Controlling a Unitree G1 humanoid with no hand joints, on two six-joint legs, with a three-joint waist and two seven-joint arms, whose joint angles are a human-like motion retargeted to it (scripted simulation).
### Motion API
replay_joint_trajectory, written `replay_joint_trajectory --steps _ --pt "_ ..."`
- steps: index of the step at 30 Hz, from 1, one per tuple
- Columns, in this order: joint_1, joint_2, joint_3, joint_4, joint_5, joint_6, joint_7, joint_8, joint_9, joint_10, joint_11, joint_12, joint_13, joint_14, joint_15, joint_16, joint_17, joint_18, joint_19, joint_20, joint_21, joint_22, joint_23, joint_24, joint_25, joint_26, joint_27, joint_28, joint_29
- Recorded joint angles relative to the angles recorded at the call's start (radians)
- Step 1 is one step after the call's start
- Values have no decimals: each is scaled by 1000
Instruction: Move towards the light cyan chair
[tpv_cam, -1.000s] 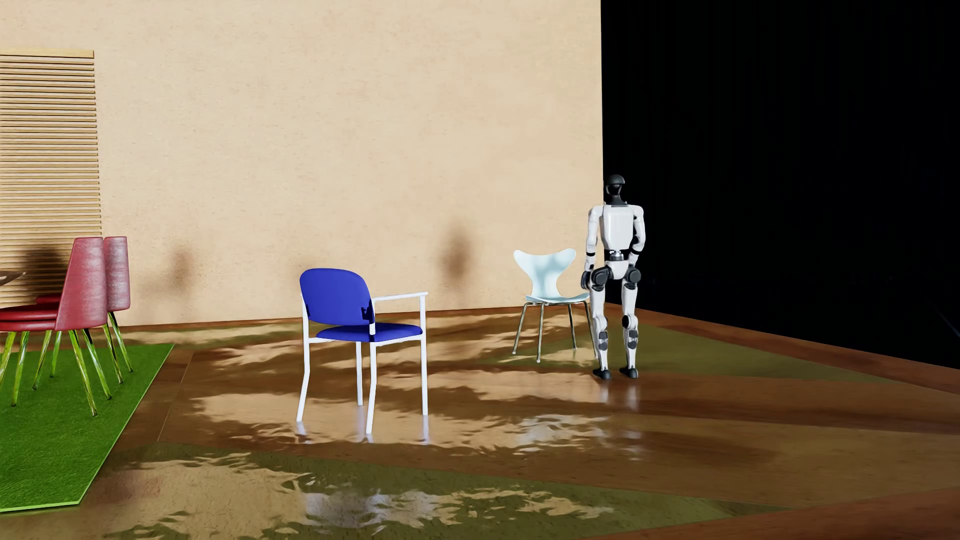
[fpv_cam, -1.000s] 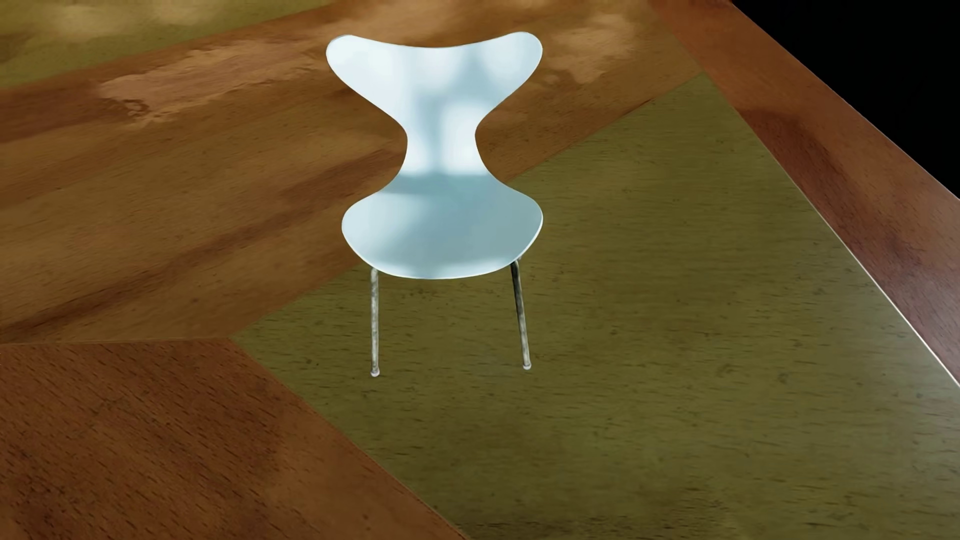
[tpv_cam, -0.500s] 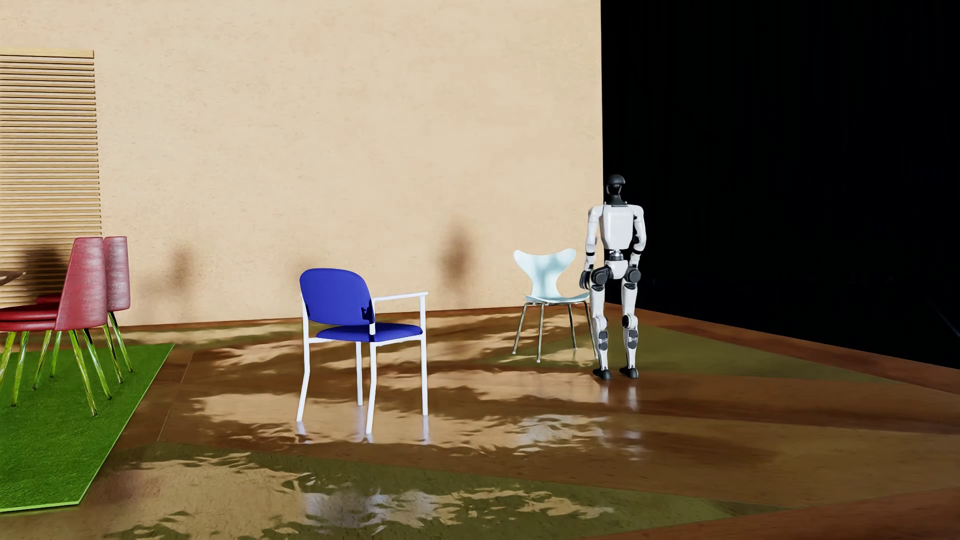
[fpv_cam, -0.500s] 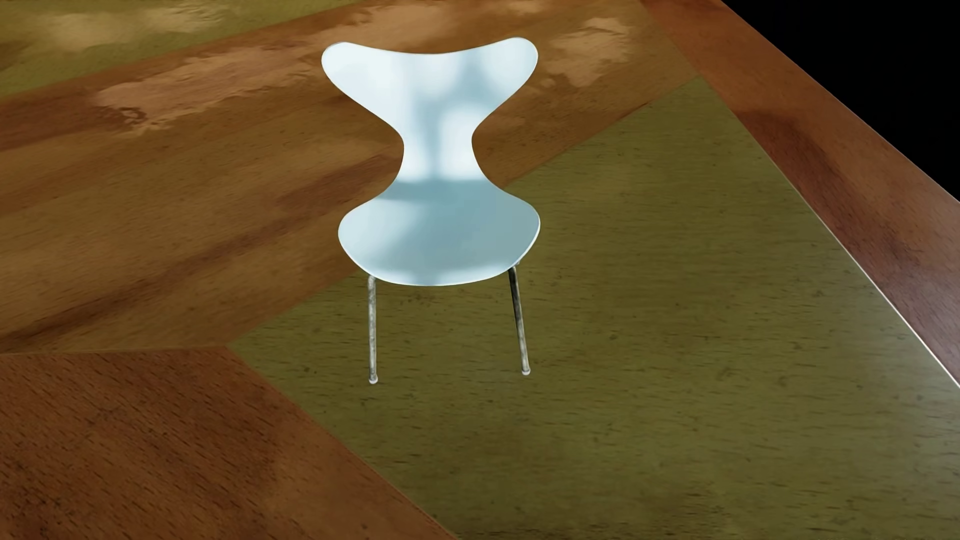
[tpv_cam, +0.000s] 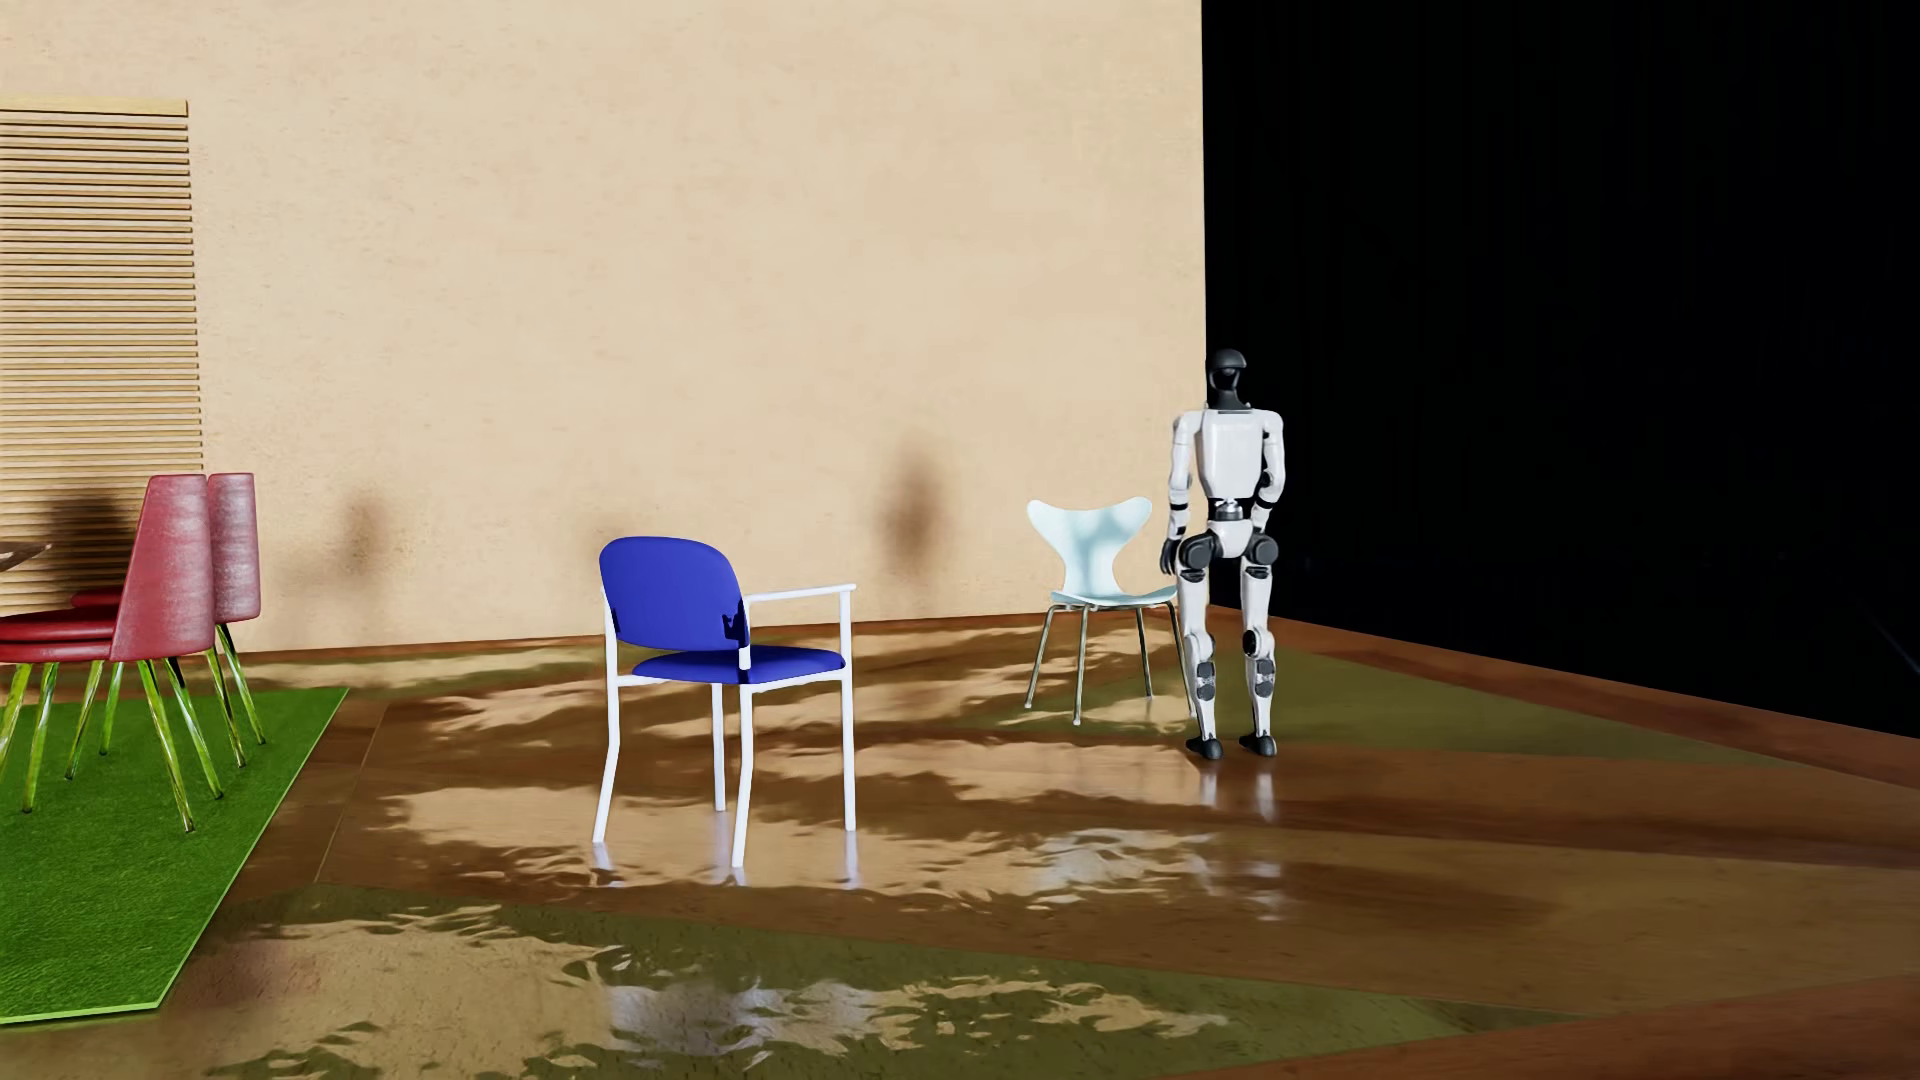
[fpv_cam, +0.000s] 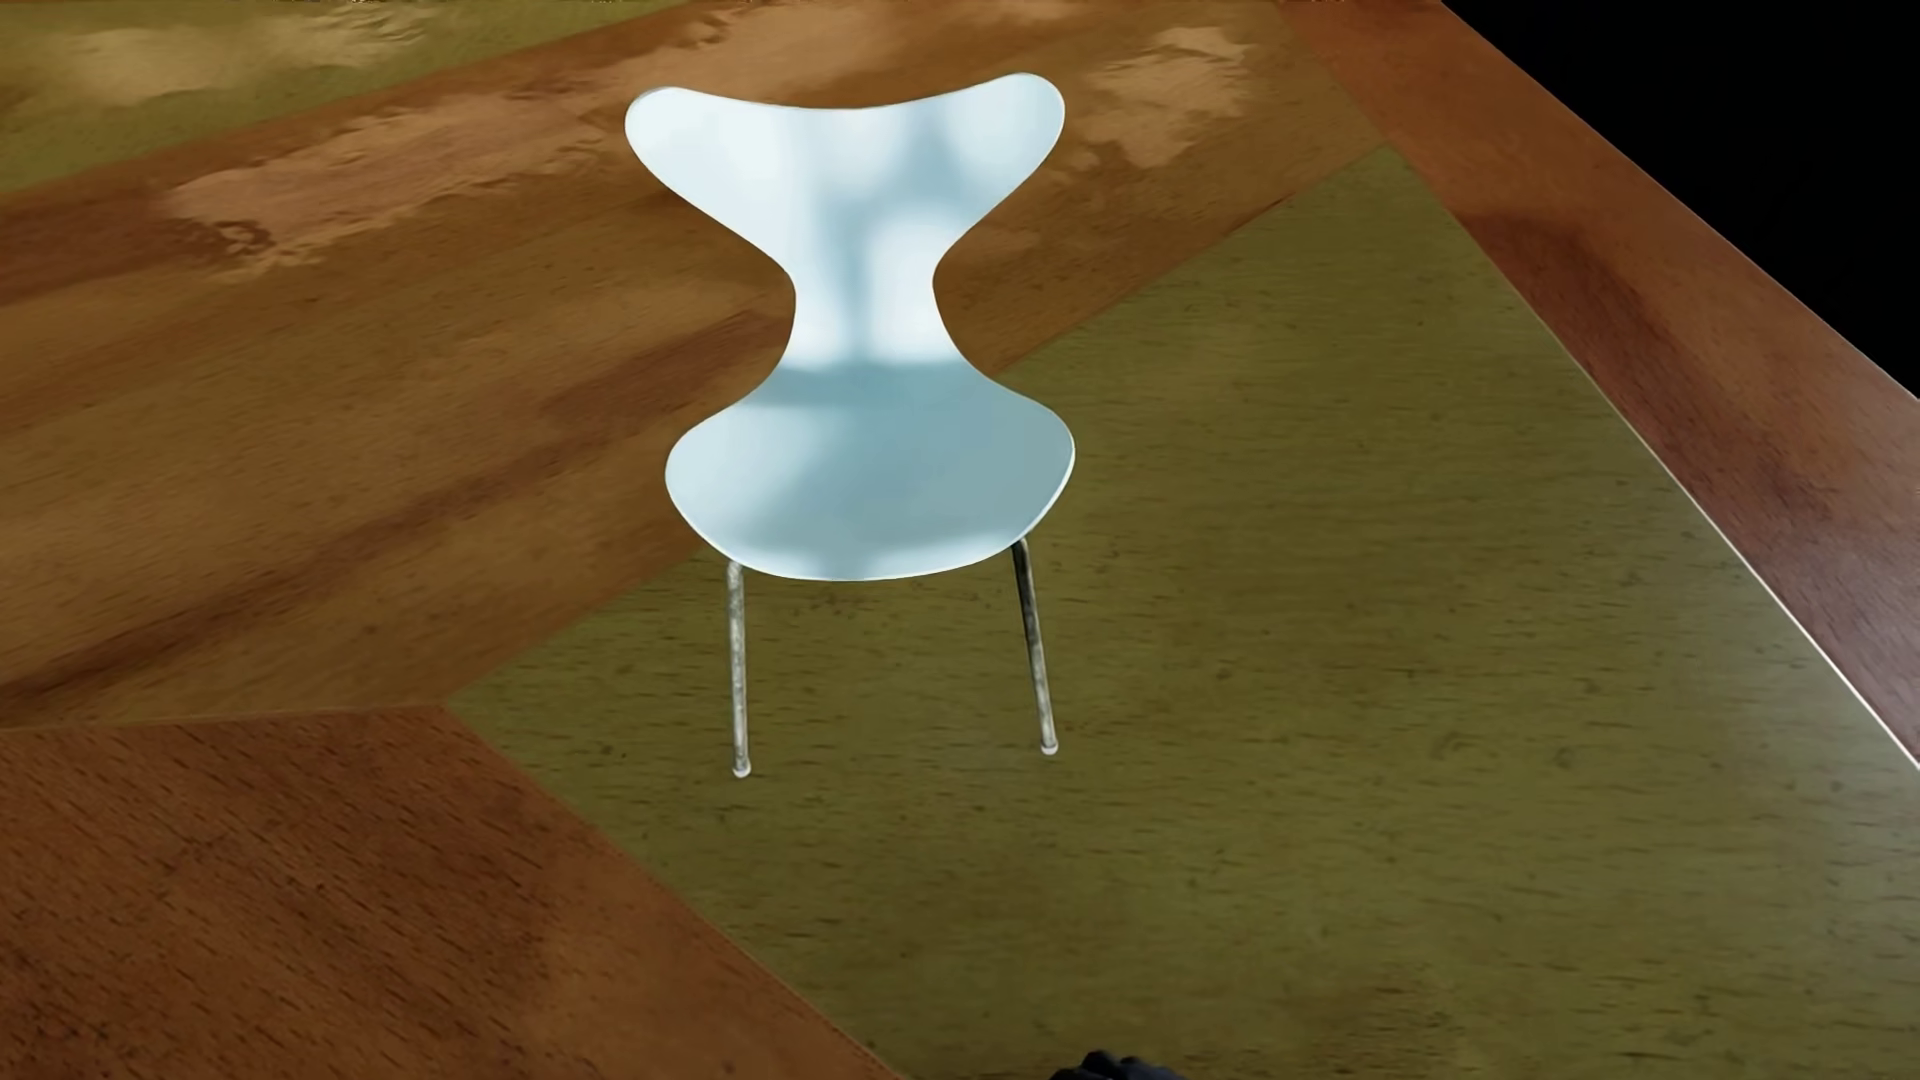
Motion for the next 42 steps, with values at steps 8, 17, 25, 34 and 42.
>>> replay_joint_trajectory --steps 8,17,25,34,42 --pt "16 10 1 1 1 1 8 7 5 -1 7 15 23 -8 -8 10 -3 6 1 10 -17 22 25 3 -2 20 7 14 7" --pt "33 24 0 1 2 2 9 7 15 5 19 18 41 -15 -19 11 0 7 -3 18 -10 30 27 9 -27 3 10 18 5" --pt "27 25 0 1 1 5 3 0 11 9 13 9 21 -11 -17 7 -10 3 -5 -1 6 14 21 11 -23 3 -9 13 5" --pt "26 24 1 3 4 4 -3 -6 13 16 20 12 29 -15 -21 18 -20 0 -7 -15 51 24 21 4 -17 -10 -10 17 20" --pt "20 23 4 5 5 3 -5 -8 22 26 23 28 40 -19 -23 17 -37 -1 -9 -4 69 23 22 0 -1 -4 -4 25 15"
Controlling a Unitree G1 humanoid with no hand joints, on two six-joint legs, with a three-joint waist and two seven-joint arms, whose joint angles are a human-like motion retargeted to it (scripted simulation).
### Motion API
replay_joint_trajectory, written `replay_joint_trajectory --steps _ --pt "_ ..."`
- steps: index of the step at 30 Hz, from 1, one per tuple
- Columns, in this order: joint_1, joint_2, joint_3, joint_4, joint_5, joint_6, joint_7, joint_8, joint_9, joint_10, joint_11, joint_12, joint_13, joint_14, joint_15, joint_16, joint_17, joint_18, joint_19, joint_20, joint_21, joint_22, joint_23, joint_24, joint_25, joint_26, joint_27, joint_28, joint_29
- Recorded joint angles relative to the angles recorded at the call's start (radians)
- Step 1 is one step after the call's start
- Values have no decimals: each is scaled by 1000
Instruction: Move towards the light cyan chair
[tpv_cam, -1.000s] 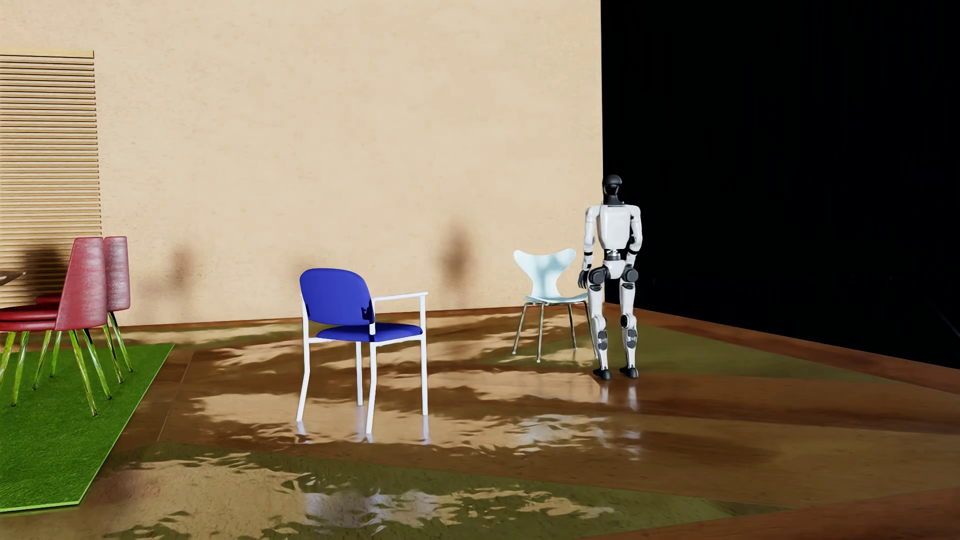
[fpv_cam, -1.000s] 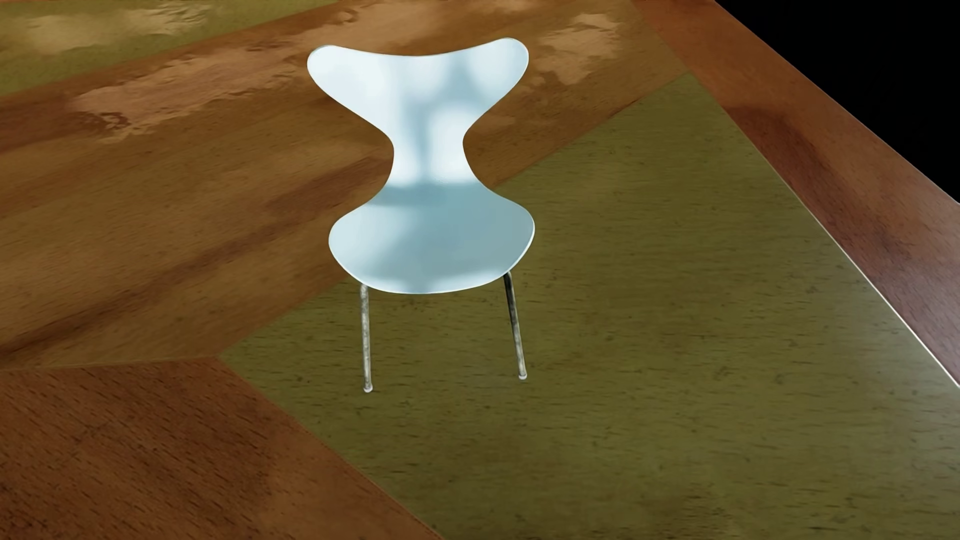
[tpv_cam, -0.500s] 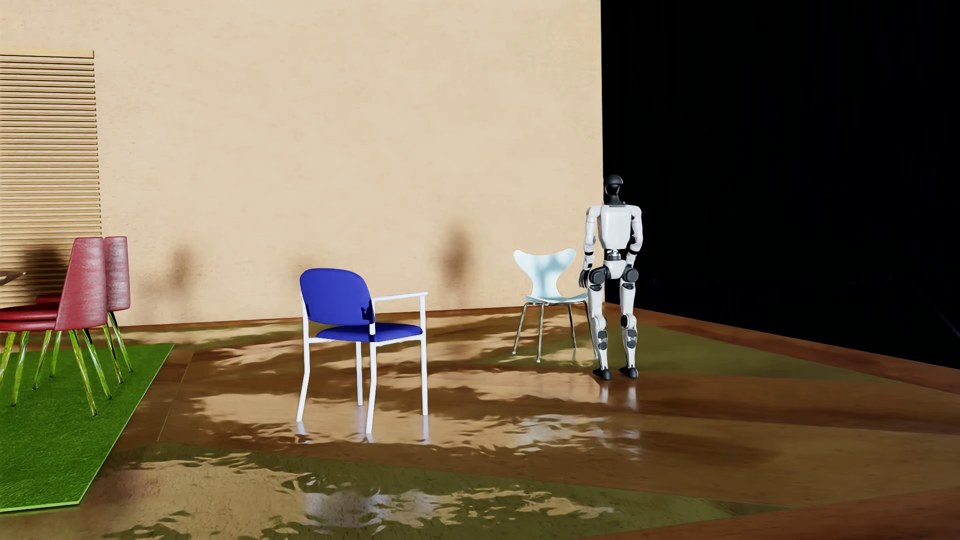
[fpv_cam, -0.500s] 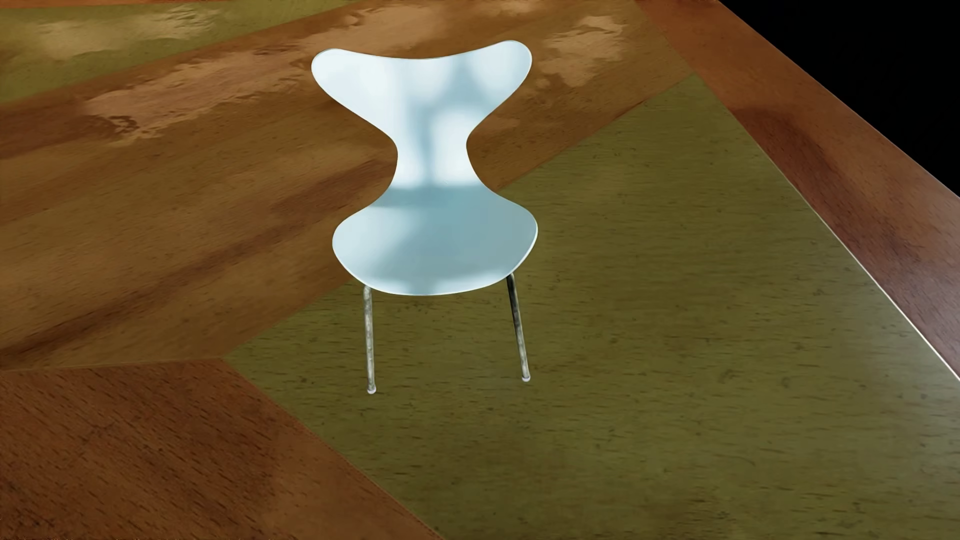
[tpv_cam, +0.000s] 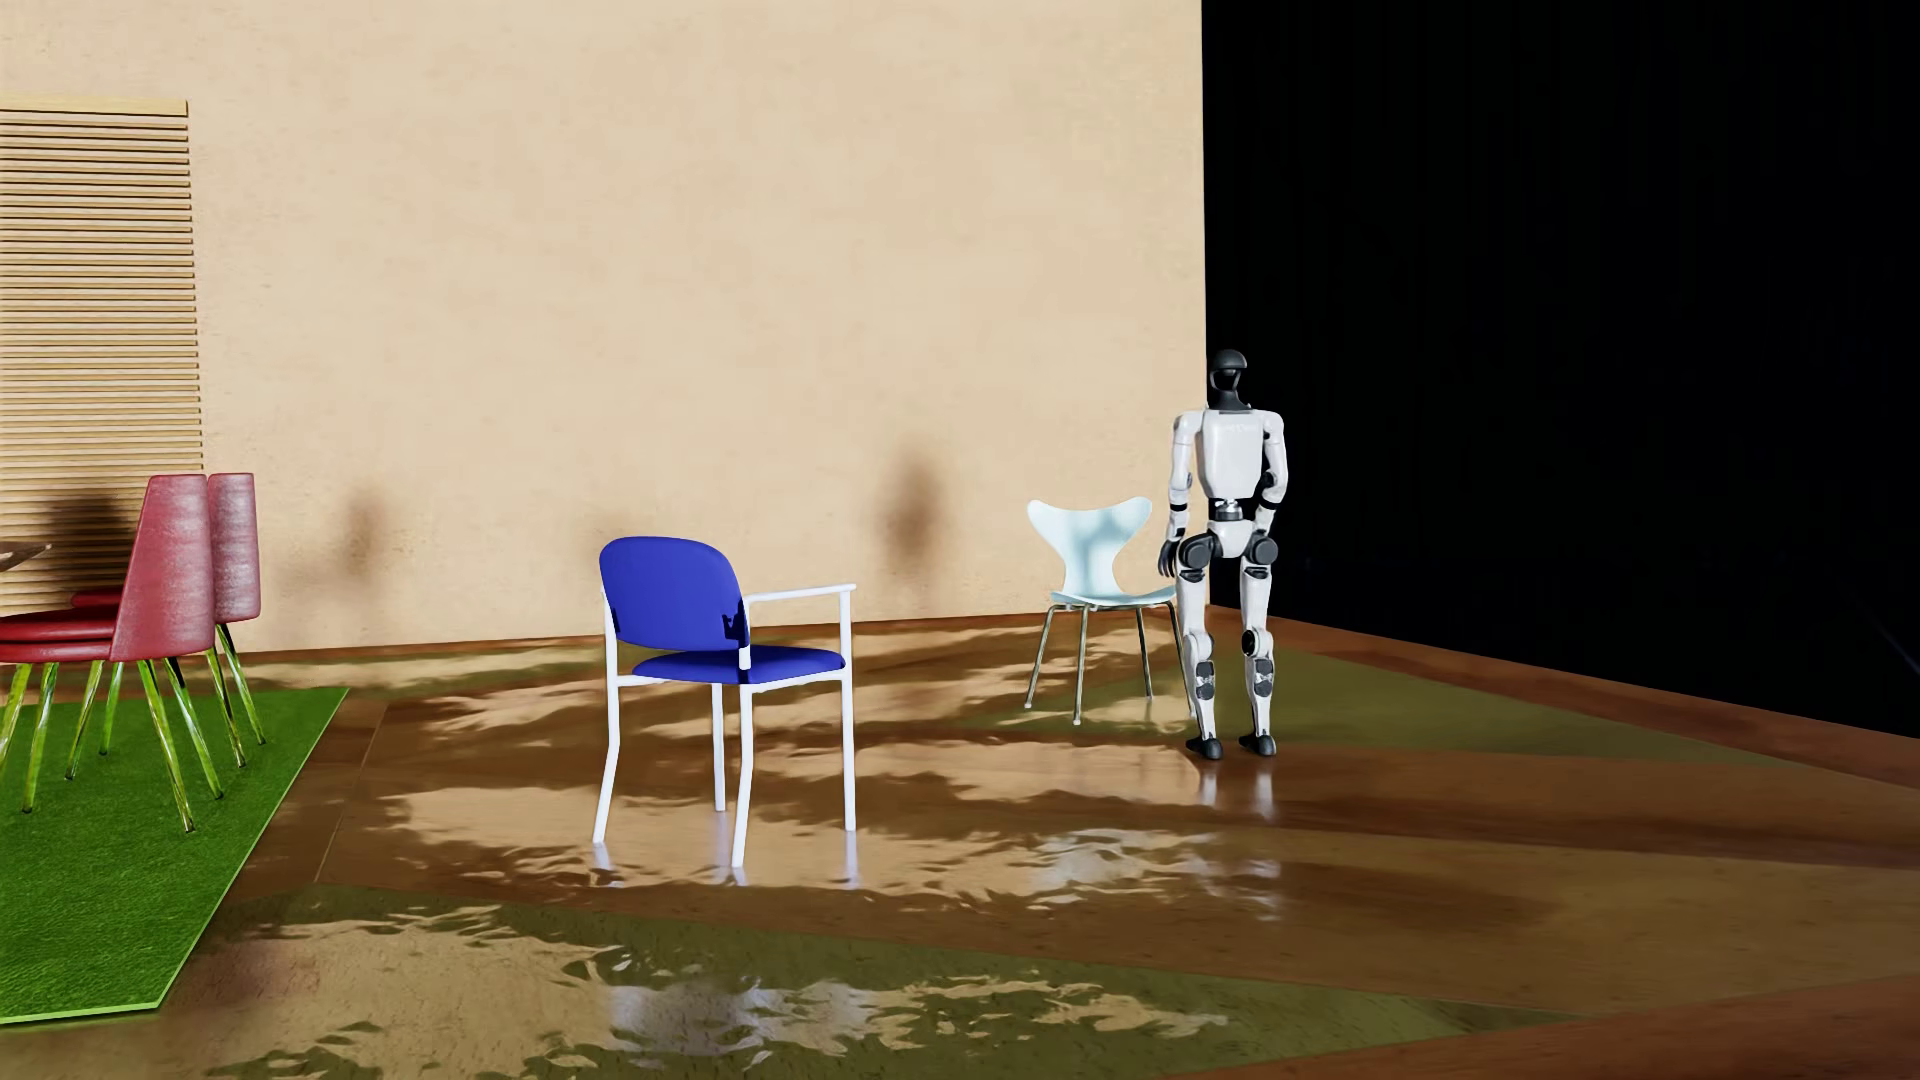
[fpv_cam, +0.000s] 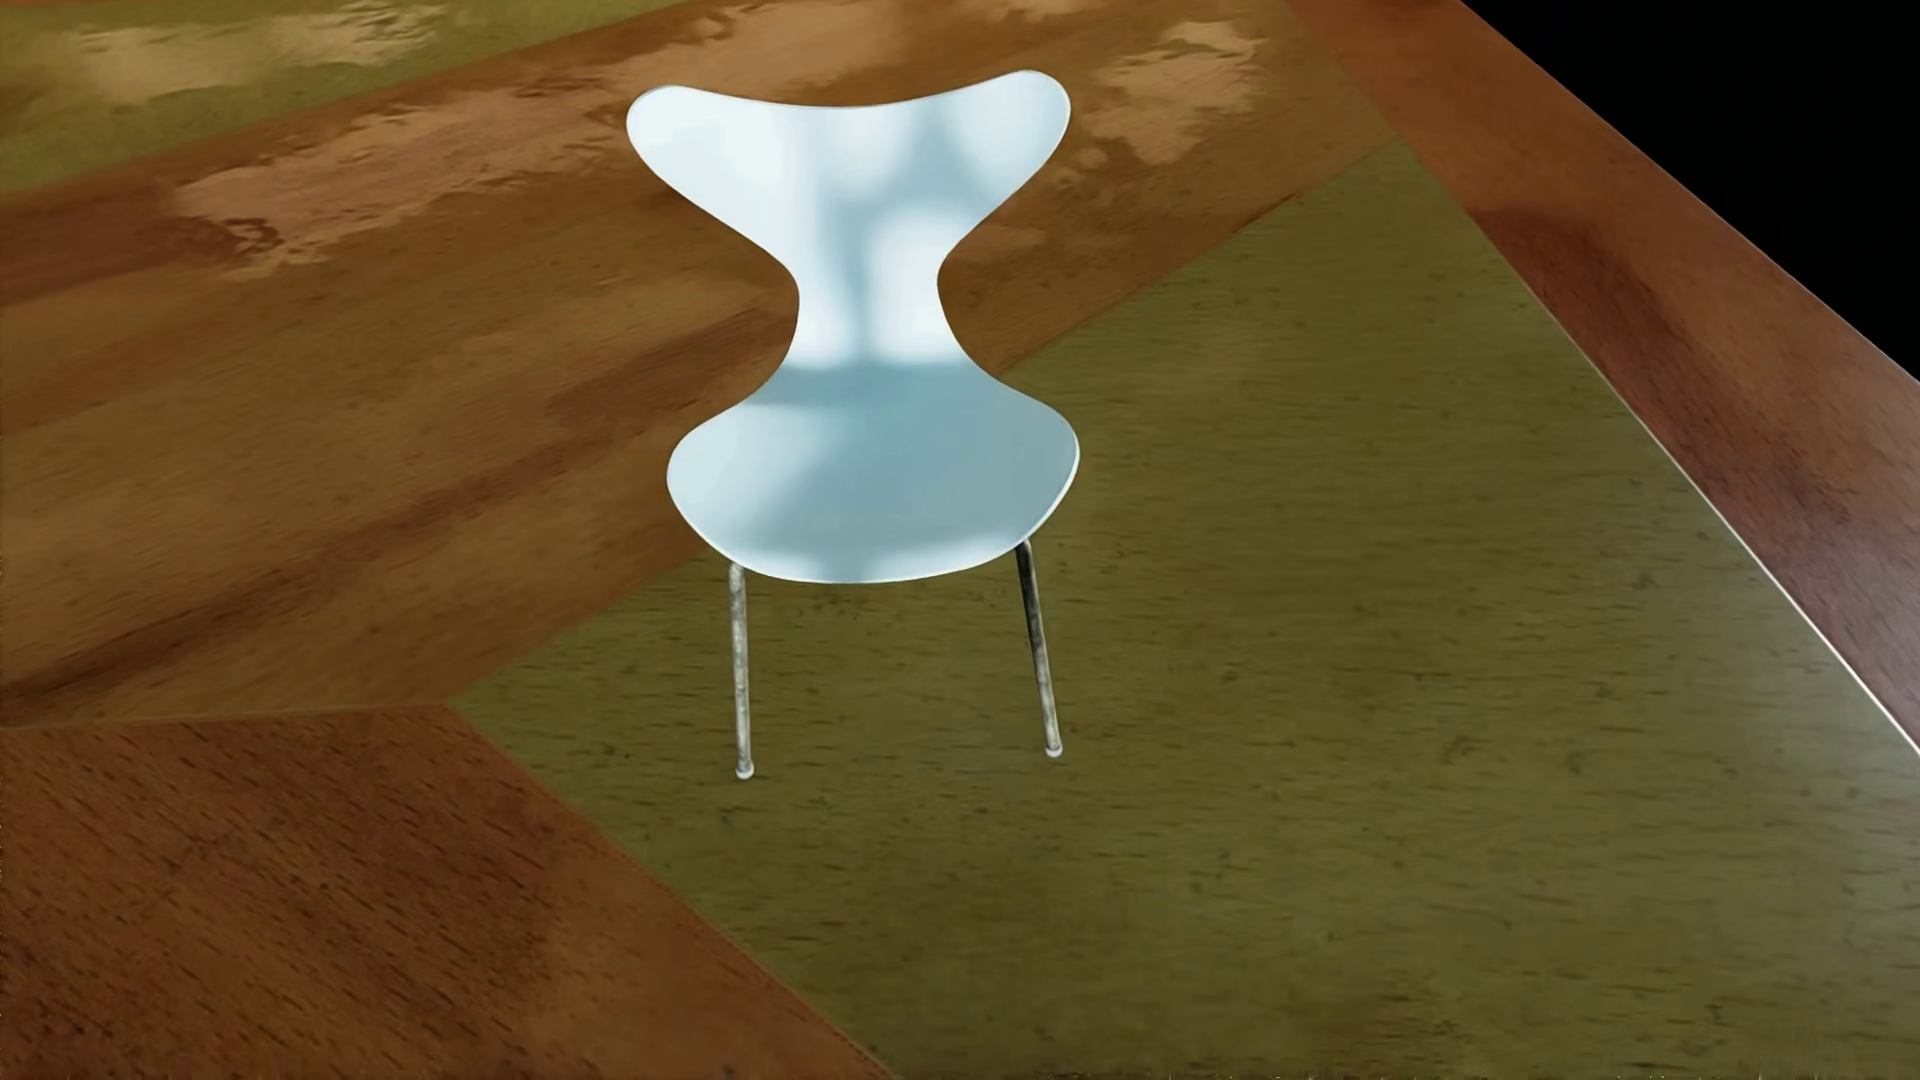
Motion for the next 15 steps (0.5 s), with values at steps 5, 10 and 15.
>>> replay_joint_trajectory --steps 5,10,15 --pt "-3 -1 0 2 2 -2 0 0 6 3 -1 9 -9 2 1 -1 -6 -2 -2 -2 3 -14 4 -4 6 11 -2 2 -8" --pt "-6 -1 -1 4 3 -2 2 0 8 8 -2 12 -16 2 3 -1 -4 -4 -3 -6 3 -18 1 -15 15 18 -2 10 -6" --pt "-7 -1 -1 4 3 -2 2 0 8 12 -1 9 -19 2 1 1 -2 -6 -4 -20 12 -15 -4 -15 19 20 -1 10 -5"
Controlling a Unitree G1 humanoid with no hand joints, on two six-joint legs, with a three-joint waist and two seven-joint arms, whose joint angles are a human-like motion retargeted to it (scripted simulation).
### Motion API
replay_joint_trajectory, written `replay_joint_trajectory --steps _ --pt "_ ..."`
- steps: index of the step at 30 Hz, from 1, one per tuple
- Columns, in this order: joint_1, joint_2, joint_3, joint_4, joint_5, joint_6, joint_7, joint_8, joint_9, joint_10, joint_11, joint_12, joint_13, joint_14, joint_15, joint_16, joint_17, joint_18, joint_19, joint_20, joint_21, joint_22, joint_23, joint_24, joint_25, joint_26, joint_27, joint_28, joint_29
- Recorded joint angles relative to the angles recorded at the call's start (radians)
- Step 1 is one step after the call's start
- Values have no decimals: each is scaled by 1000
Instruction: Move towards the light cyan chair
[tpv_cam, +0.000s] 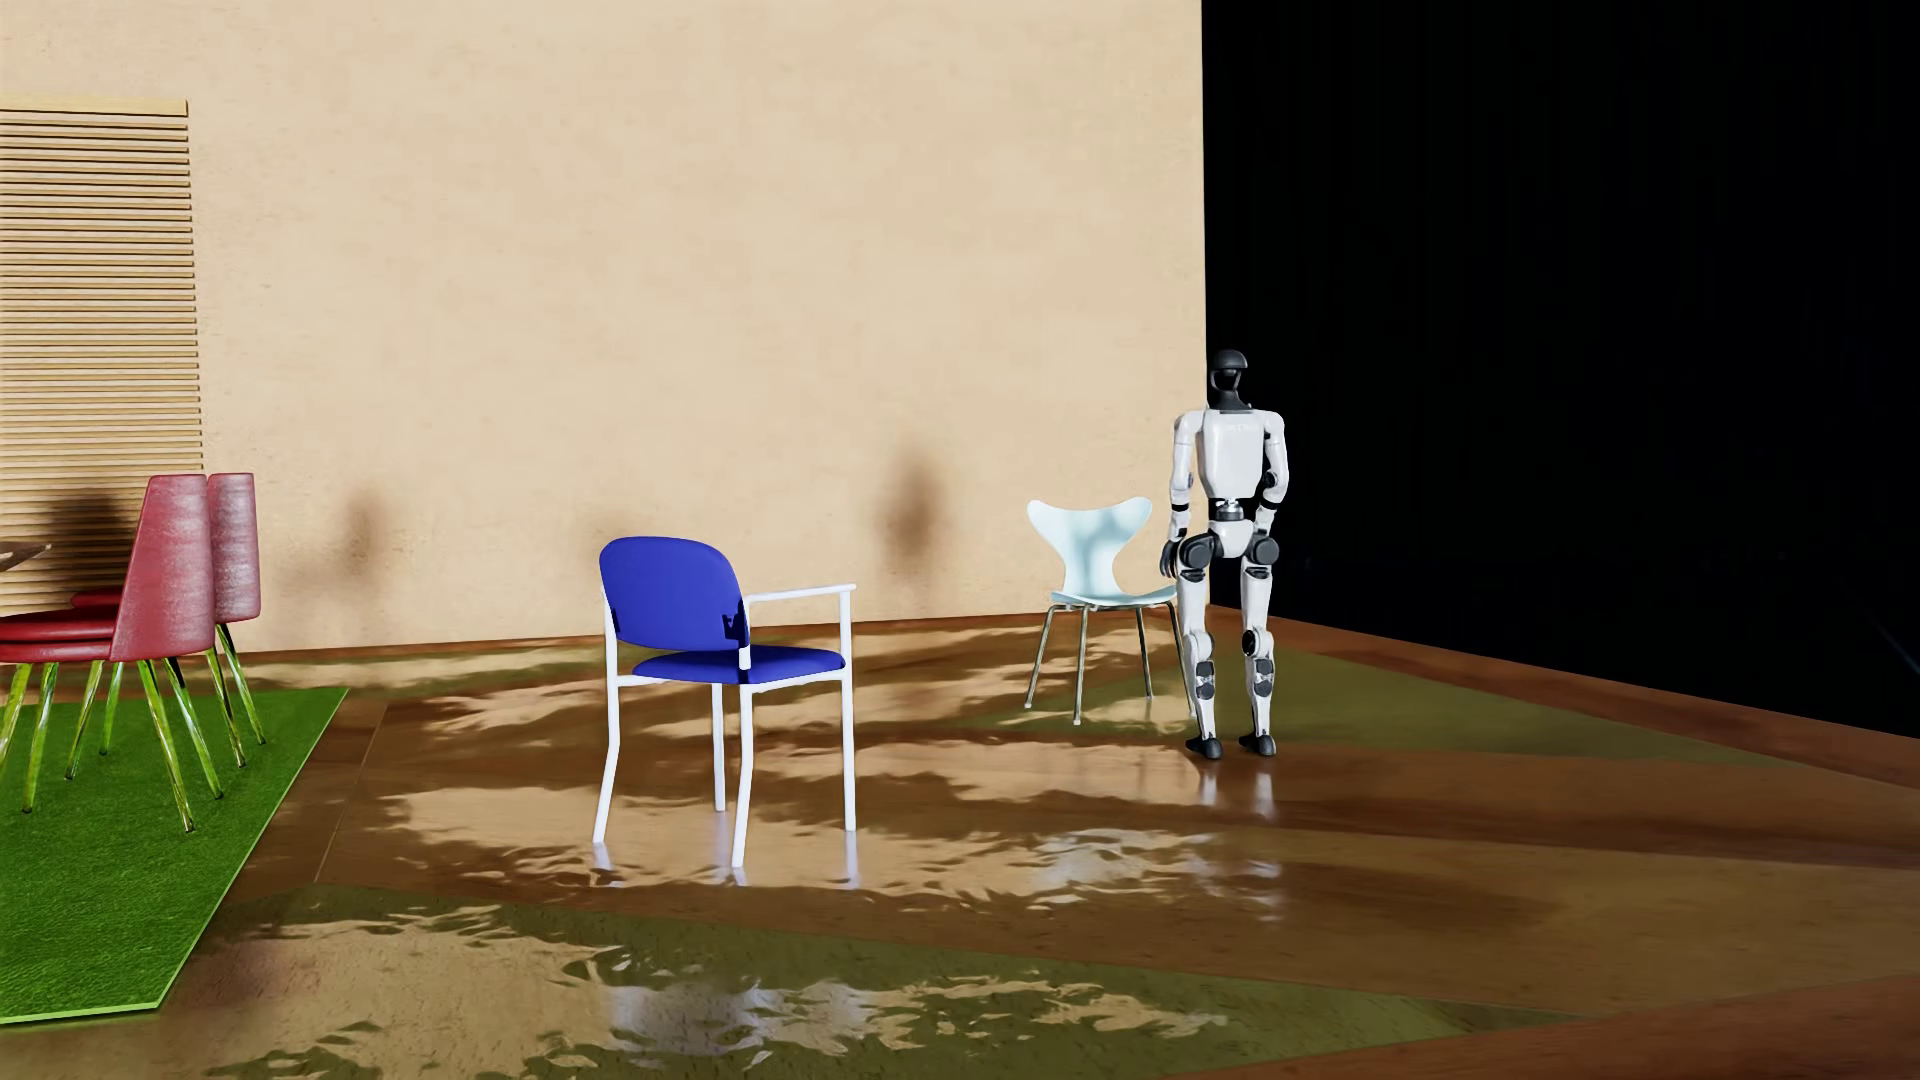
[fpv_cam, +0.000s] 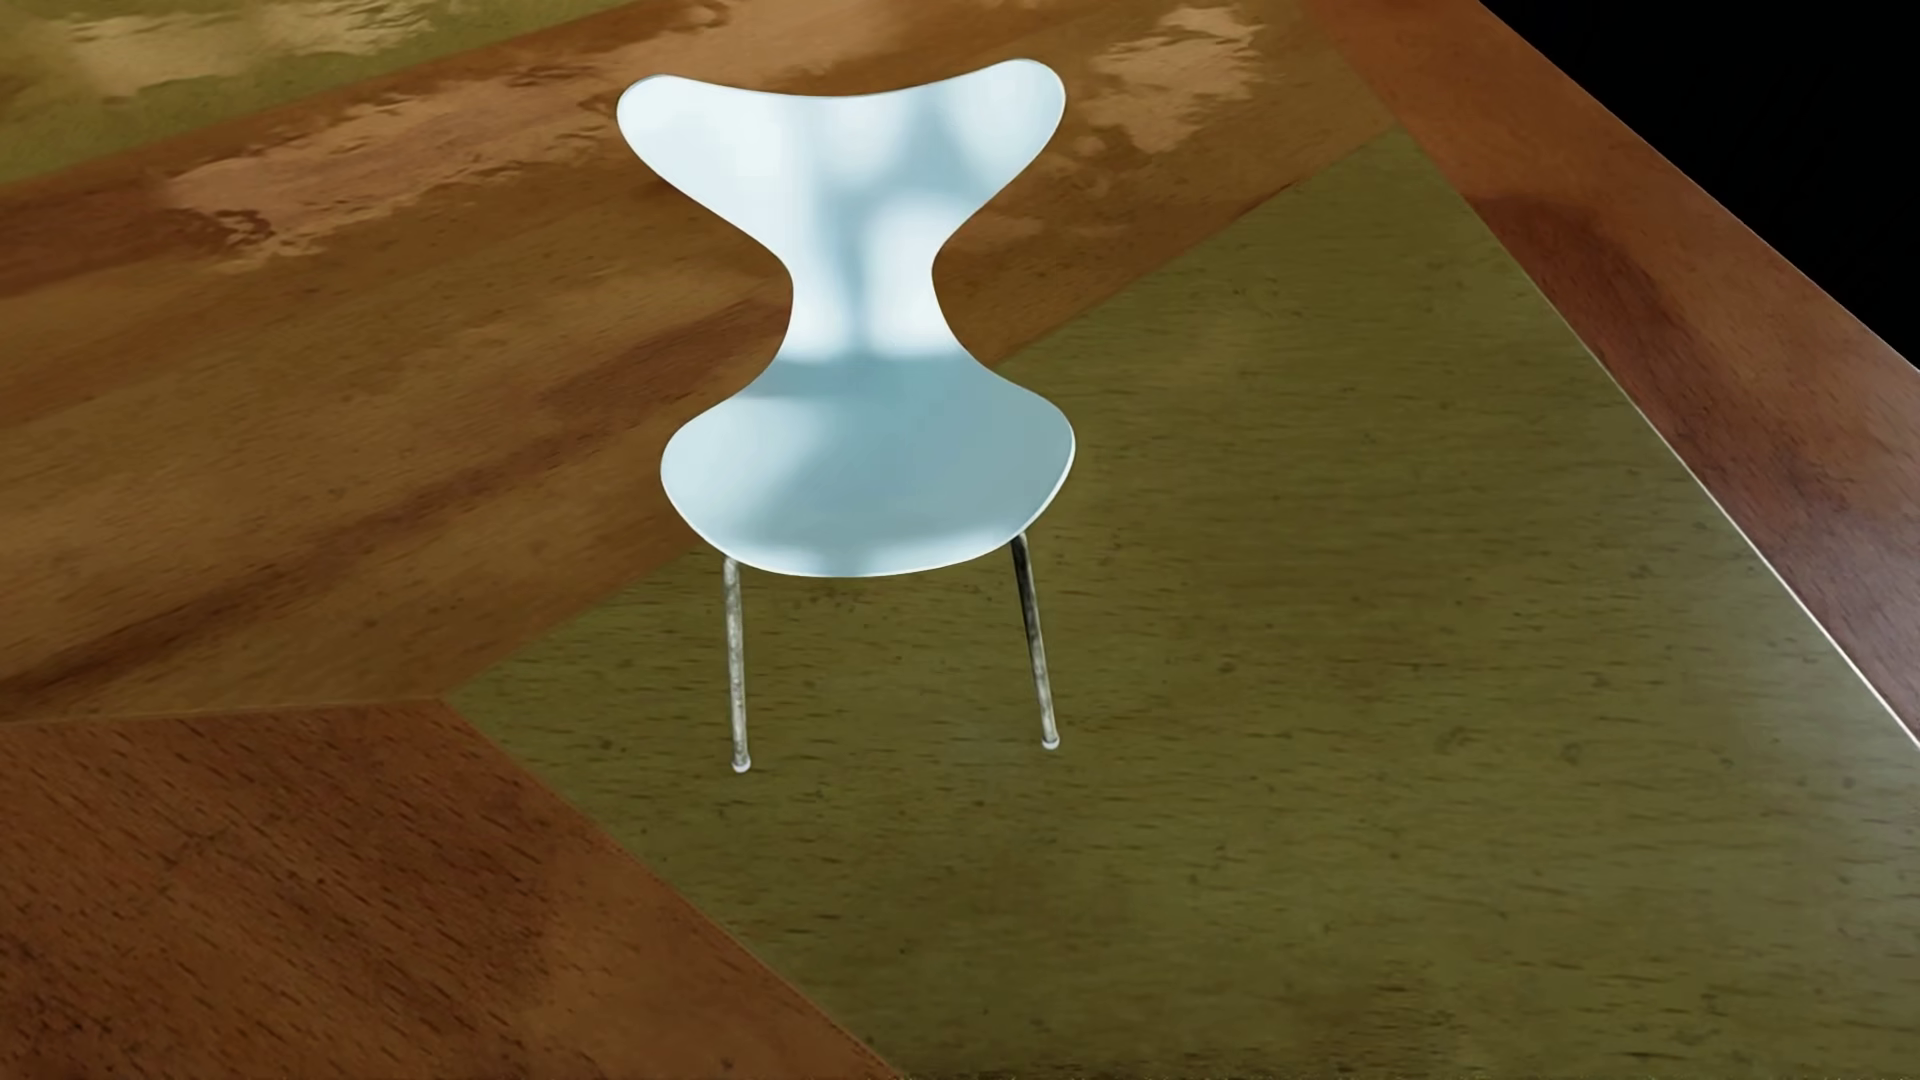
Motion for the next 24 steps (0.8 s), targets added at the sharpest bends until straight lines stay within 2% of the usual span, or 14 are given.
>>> replay_joint_trajectory --steps 14,24 --pt "-4 3 1 -6 -6 3 -6 -8 -4 11 2 -23 -9 -2 -5 1 -12 2 3 -21 22 2 14 -3 -6 2 -2 -7 -1" --pt "-2 11 4 -13 -12 5 -16 -19 -3 20 3 -33 4 -6 -12 -2 12 9 6 21 -14 8 -9 1 13 -26 17 -18 -10"
